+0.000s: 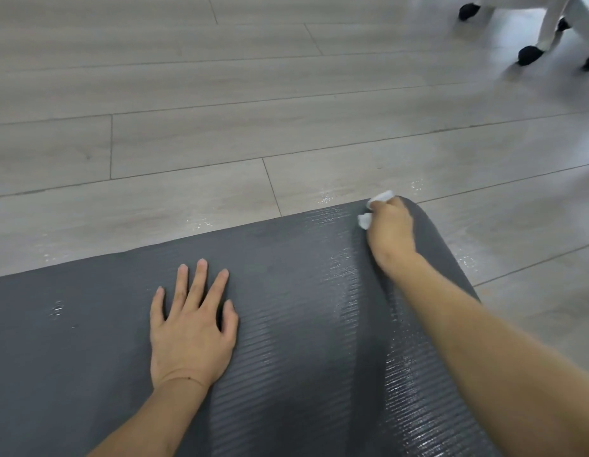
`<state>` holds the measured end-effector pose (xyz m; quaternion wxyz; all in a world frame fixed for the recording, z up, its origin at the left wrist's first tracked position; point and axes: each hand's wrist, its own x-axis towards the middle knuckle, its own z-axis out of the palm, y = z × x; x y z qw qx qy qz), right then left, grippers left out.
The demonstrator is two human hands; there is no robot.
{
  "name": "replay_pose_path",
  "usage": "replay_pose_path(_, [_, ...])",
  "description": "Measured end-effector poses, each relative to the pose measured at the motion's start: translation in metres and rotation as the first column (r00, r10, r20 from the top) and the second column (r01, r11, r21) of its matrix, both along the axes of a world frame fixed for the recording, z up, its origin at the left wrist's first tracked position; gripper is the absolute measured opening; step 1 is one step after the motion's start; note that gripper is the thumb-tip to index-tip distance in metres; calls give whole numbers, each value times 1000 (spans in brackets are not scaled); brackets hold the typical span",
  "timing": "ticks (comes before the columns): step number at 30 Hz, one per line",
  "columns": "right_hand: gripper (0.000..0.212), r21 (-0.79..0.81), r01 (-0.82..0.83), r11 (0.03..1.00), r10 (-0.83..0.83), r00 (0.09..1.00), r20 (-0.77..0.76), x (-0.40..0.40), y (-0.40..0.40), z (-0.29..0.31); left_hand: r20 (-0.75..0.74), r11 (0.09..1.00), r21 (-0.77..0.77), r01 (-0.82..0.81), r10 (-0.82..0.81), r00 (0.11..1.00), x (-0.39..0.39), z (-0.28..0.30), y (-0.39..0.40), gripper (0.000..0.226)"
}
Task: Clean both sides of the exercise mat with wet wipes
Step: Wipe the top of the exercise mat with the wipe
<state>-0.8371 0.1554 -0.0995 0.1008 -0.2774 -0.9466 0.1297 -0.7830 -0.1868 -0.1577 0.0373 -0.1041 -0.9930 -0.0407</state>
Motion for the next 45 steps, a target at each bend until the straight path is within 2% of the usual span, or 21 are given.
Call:
replay_pose_path(3, [23,-238,-352,905,346,936,-67,-18,-106,-14,-1,1000,12,1,-1,1000,1,2,-1,59])
replay_pose_path(6, [30,-205,-614,762,623,782,-27,-20,-149,-23,2,1000,9,4,-4,1000,2,1,-2,58])
replay_pose_path(7, [25,-222,-575,788,584,811,-28,-19,-135,-17,-5,1000,11,3,-3,1000,2,1,-3,58])
replay_pose_path(9, [16,-58,-482,874,484,875,20,-6,-68,-9,-18,1000,13,3,-2,1000,1,0,-3,58])
replay_pose_path(11, [19,124,-287,950,275,956,105,9,2,0,-18,1000,11,1,-1,1000,0,0,-2,58])
replay_pose_path(14, [30,75,-30,997,26,998,56,16,33,-4,-14,1000,11,5,-5,1000,0,0,0,58])
replay_pose_path(17, [38,-79,-291,954,292,956,5,29,-64,-19,-1,1000,5,8,-8,1000,1,2,-2,58])
replay_pose_path(19, [32,-165,-515,841,516,856,-41,49,-132,-23,2,1000,8,25,-25,1000,0,2,-3,59])
replay_pose_path(21, [30,-144,-671,727,670,740,-60,59,-141,-25,0,999,-2,46,-46,999,2,2,-4,59])
replay_pose_path(22, [20,-160,-640,751,642,765,-50,56,-119,-21,-7,998,-7,58,-59,998,2,2,-4,59])
replay_pose_path(23, [10,-49,-620,783,619,785,-30,54,-85,-16,-18,998,-5,68,-68,998,2,1,-4,59])
replay_pose_path(26, [17,188,-302,935,282,951,127,53,29,-2,-35,997,13,81,-81,996,2,2,-2,59])
replay_pose_path(27, [18,212,-193,958,163,975,148,56,51,-1,-33,997,19,77,-76,997,2,2,-1,58])
replay_pose_path(29, [18,104,-62,993,54,996,72,54,46,-11,-26,997,18,72,-71,997,2,3,-1,58])
replay_pose_path(31, [25,-38,-115,993,117,991,59,58,-22,-15,-18,997,13,71,-71,997,2,3,-2,58])
replay_pose_path(33, [18,-183,-285,941,283,958,-33,70,-93,-15,-12,997,10,80,-79,997,2,3,-3,59])
replay_pose_path(36, [26,-106,-630,769,634,774,3,75,-127,-22,-22,997,19,80,-80,997,1,4,-4,59])
replay_pose_path(37, [21,-101,-607,788,612,791,21,71,-104,-23,-27,996,20,82,-81,996,2,4,-4,58])
replay_pose_path(42, [42,242,-193,951,171,979,110,61,71,-10,-56,997,37,72,-70,996,1,3,-1,58])
replay_pose_path(44, [31,245,-45,969,22,995,97,74,77,-9,-46,997,32,73,-71,996,0,3,-1,58])
replay_pose_path(45, [28,162,17,987,-26,998,57,78,58,-12,-42,997,29,70,-69,997,0,3,-1,58])
